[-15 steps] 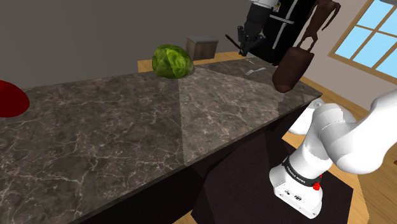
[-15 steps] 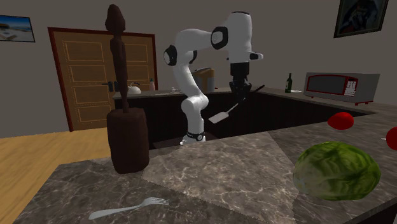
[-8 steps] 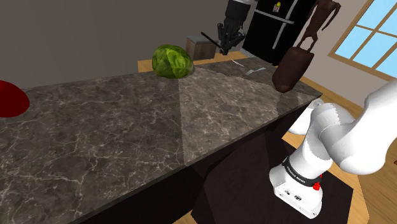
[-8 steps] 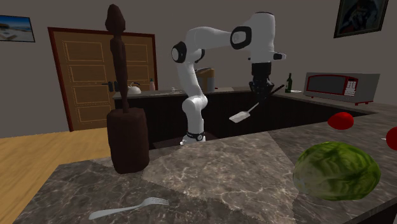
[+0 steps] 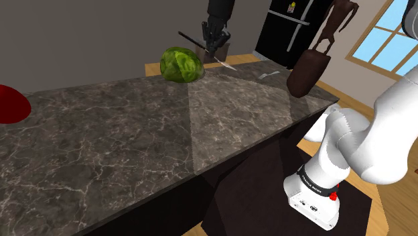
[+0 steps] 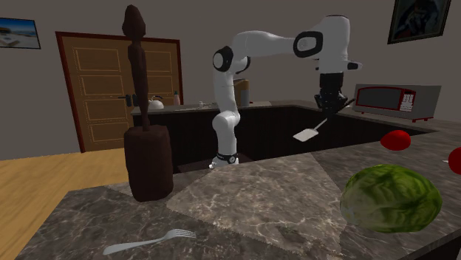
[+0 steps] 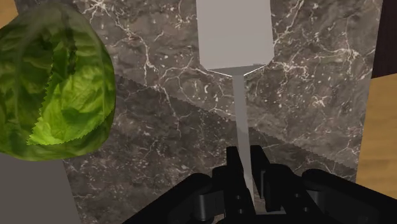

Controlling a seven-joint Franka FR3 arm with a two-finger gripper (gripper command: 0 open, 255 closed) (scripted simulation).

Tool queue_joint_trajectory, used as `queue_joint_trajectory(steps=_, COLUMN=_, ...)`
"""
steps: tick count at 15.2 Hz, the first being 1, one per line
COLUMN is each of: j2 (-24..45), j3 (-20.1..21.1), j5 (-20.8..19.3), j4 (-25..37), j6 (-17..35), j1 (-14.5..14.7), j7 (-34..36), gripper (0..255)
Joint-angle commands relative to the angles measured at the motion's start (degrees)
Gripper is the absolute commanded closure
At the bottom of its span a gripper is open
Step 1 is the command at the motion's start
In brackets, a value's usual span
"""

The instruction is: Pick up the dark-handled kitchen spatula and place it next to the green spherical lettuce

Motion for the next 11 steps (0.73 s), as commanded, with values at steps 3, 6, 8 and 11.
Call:
queue_joint_trajectory(steps=3, j2=7.19, j3=1.17, j5=2.85, j4=7.55, j6=-0.82, j1=1.4, j7=2.15, gripper=255)
queue_joint_trajectory(steps=6, j2=12.98, j3=1.97, j5=4.92, j4=14.4, j6=-2.21, j1=1.97, j7=3.58, gripper=255)
queue_joint_trajectory(steps=8, j2=15.55, j3=2.3, j5=5.79, j4=17.62, j6=-2.99, j1=2.09, j7=4.17, gripper=255)
queue_joint_trajectory(steps=11, j2=15.16, j3=2.37, j5=5.67, j4=14.81, j6=-0.53, j1=2.25, j7=4.11, gripper=255)
